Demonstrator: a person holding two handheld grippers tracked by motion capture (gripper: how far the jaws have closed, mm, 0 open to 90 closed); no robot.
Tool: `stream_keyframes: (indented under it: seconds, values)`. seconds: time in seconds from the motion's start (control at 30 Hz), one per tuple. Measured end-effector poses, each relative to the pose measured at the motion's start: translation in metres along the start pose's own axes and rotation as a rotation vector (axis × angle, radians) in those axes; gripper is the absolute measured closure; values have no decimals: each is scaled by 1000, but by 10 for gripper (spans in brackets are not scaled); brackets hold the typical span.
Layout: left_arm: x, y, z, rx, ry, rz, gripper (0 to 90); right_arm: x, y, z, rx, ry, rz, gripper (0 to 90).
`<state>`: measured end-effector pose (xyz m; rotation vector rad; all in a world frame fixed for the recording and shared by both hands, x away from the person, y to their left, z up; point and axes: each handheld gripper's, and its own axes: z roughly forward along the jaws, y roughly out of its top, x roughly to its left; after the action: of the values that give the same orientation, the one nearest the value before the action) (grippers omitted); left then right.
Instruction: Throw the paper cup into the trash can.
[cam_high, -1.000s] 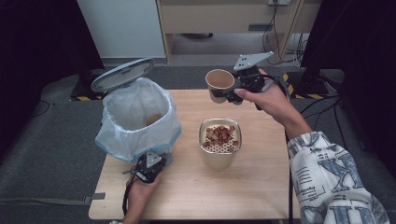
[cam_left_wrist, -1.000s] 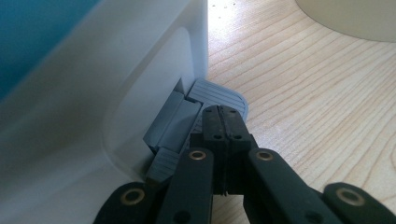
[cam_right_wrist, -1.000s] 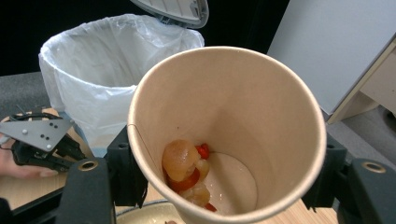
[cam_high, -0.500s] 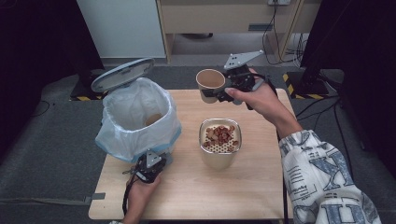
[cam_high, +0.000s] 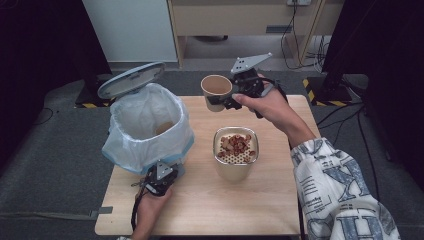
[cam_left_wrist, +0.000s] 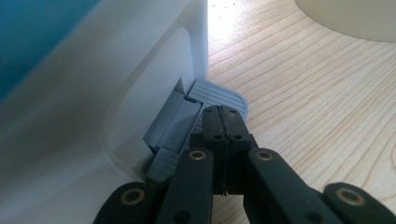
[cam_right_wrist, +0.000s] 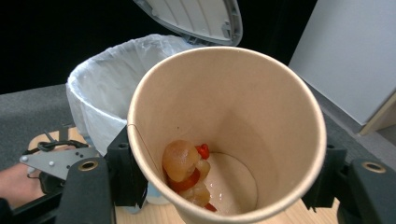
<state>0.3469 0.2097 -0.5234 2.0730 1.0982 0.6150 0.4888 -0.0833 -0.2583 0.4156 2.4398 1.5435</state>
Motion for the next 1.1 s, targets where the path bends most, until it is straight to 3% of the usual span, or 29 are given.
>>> stream_keyframes:
  seconds: [1.1]
  values:
    - [0,0,0,-1,0,-1,896,23,22,43,-8,52,14,321]
